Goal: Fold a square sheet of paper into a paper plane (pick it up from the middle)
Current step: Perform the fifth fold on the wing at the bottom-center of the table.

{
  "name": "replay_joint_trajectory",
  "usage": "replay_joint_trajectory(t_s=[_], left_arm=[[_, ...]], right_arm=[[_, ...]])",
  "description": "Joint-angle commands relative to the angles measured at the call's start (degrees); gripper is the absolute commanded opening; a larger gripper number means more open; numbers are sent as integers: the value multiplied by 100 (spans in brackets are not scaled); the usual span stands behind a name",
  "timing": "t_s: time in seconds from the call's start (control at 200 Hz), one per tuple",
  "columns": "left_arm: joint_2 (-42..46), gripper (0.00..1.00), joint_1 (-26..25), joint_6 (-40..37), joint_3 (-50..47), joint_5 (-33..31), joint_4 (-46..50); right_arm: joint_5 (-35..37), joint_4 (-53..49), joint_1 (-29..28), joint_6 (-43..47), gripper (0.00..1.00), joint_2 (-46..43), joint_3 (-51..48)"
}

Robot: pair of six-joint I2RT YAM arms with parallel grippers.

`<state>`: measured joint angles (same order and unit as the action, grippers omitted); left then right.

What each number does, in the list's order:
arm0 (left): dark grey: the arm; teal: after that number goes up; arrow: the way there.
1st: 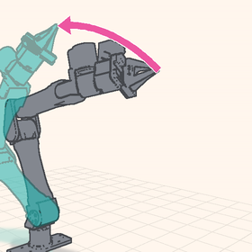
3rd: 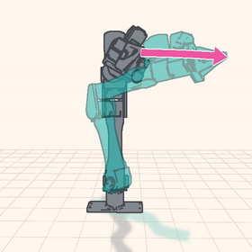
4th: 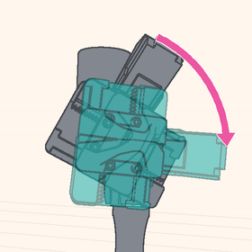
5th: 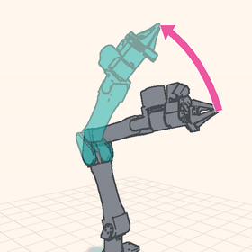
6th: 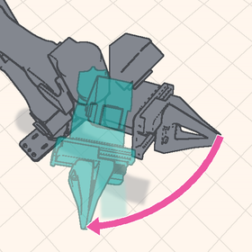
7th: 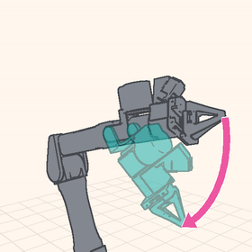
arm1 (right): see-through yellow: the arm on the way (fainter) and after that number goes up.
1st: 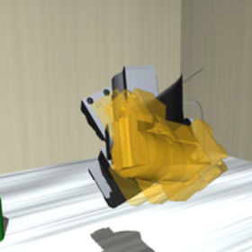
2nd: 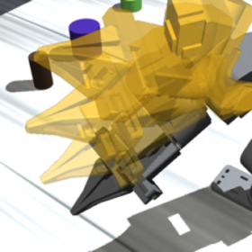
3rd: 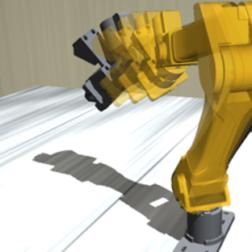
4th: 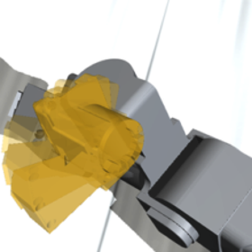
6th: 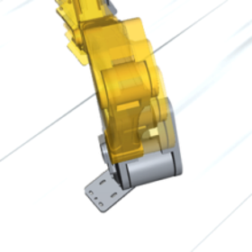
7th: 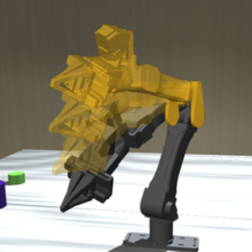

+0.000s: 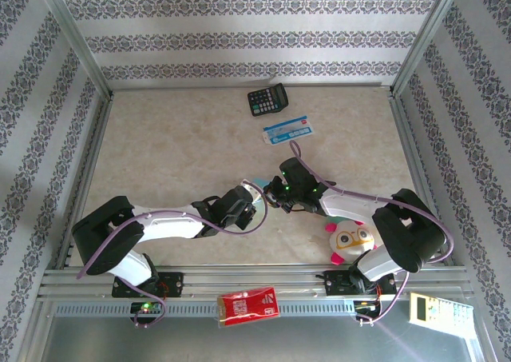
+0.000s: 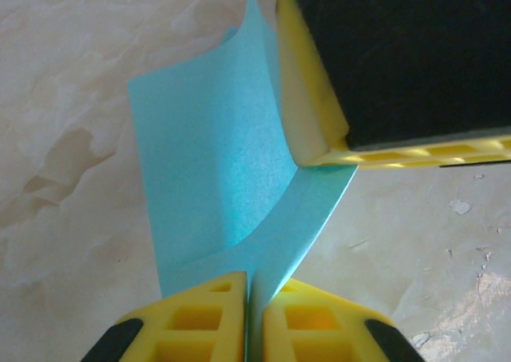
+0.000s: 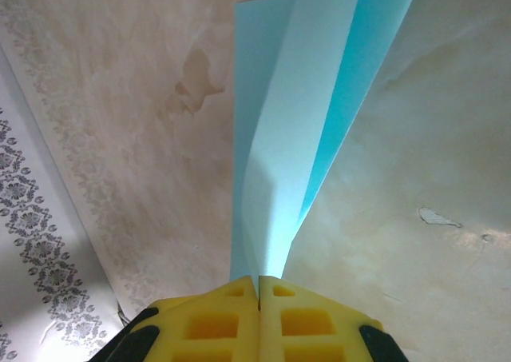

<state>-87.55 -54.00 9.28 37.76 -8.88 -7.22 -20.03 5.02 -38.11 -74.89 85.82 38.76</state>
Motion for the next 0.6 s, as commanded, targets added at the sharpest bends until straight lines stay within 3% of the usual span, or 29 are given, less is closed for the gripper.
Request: replay_joint_trajectory(t_s=[0.0,0.19,0.45,0.595], left_arm=[[-81,9,-86,-70,70,237,74],[-148,0,-85,269,35,475,-67],[-157,0,-76,1512,11,1251,-457],[-259,0,-76,2185,-85,1554,-905]], right_arm=[[-36,171,21,-31,6,30,11],[-116,127,187,120,14,-188,-133],[-440,-497,819,1126,30,-967,-340],[-408,-1229,1080,1899,34,-1269,-307]])
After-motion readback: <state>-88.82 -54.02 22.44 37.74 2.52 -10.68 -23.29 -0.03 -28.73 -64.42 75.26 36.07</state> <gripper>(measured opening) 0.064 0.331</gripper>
